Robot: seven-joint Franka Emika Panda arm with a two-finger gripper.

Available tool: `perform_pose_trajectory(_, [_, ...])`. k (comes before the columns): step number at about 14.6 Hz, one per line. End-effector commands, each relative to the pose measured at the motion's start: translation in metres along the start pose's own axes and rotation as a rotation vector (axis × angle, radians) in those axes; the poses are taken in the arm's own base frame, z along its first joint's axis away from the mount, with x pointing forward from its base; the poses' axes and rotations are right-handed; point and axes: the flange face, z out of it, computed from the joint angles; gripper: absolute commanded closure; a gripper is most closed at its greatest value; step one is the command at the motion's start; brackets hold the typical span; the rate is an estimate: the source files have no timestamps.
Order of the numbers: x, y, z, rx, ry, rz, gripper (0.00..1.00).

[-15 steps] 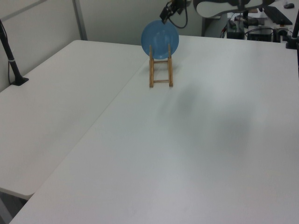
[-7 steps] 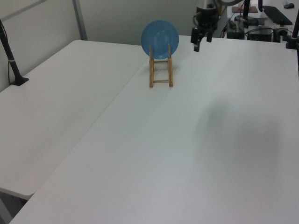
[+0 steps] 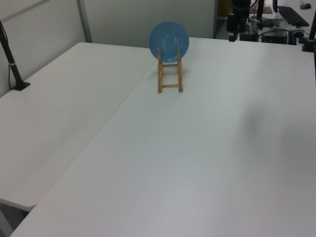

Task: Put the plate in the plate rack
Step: 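Open the gripper and raise it away from the plate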

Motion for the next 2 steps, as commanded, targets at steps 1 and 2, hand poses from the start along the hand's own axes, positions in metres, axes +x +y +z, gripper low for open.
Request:
perform_pose_trajectory(1, [-0.0037,-0.0171,0.0151,0.034,-0.04,-0.004,0.0])
perform_pose_trajectory(2, [-0.0032,-0.0181,0.0162,0.05,-0.045,-0.001,0.0])
